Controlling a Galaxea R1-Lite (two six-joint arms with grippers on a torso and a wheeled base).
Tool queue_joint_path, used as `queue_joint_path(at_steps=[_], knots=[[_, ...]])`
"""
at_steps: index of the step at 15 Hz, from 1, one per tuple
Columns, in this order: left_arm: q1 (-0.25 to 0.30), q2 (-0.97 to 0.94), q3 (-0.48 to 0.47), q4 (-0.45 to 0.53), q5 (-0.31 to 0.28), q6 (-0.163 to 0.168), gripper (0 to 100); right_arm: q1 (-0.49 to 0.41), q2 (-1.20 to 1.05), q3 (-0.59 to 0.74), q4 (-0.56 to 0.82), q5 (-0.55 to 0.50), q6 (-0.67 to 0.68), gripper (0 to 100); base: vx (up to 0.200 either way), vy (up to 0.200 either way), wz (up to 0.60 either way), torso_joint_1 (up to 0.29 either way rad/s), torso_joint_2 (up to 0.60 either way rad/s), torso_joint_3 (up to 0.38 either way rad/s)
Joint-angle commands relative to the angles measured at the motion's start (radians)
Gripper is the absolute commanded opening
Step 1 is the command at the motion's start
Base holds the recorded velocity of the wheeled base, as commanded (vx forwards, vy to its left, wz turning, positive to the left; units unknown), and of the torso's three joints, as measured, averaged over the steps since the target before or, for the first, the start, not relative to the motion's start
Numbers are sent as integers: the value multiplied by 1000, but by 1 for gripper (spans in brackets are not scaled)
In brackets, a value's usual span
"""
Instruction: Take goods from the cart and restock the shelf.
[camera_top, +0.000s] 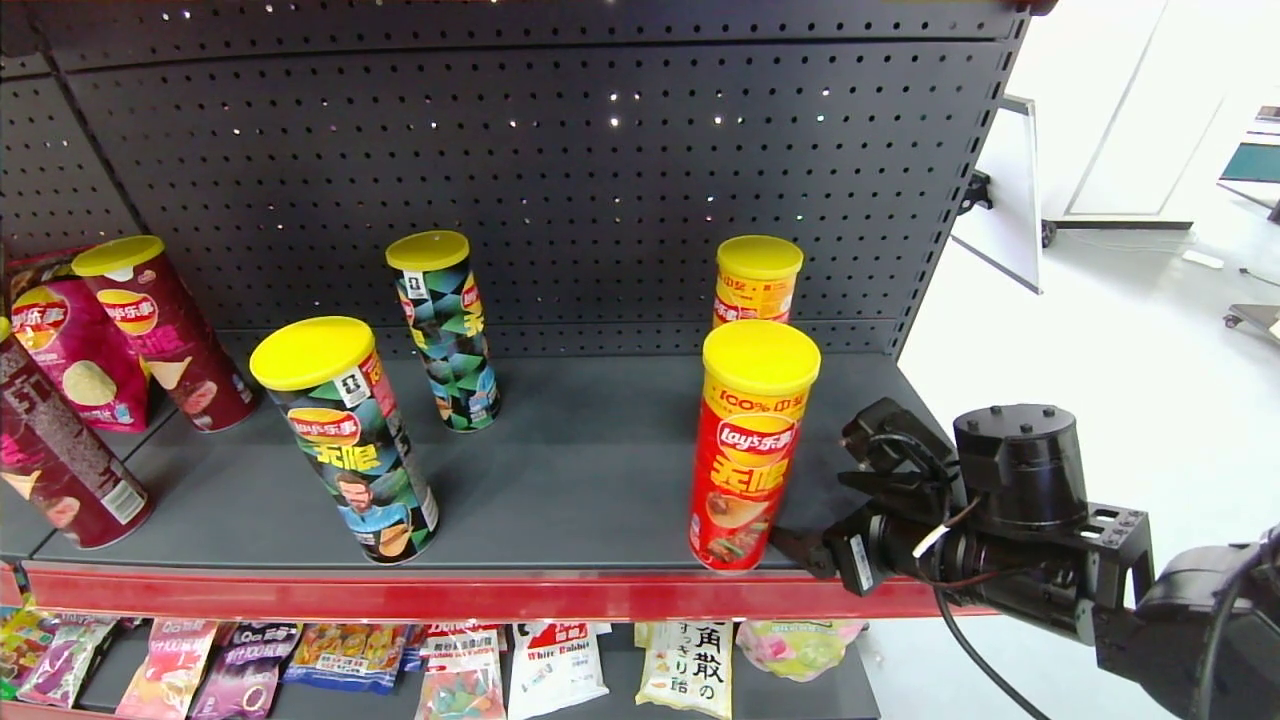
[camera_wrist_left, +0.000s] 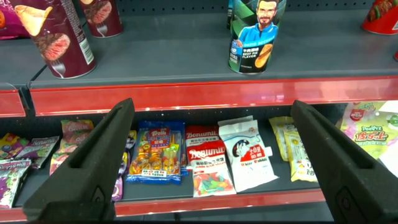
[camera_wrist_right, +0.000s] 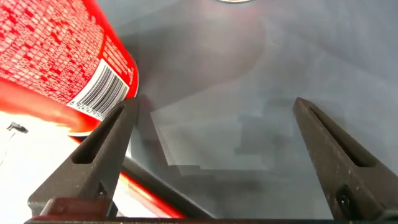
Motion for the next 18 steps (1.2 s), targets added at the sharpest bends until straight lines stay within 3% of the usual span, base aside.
queue_joint_path(at_steps=[1,9,14,18], knots=[[0,0,1,0,0,1,100,3,2,-2,-1,0,0,100,0,0,0,0,0,0],[0,0,1,0,0,1,100,-59,-67,21,-2,0,0,100,0,0,0,0,0,0],[0,0,-1,0,0,1,100,-72,-384,80,11,11,6,100,0,0,0,0,0,0],[0,0,1,0,0,1,100,-30,-670,235,10,3,-4,100,0,0,0,0,0,0]])
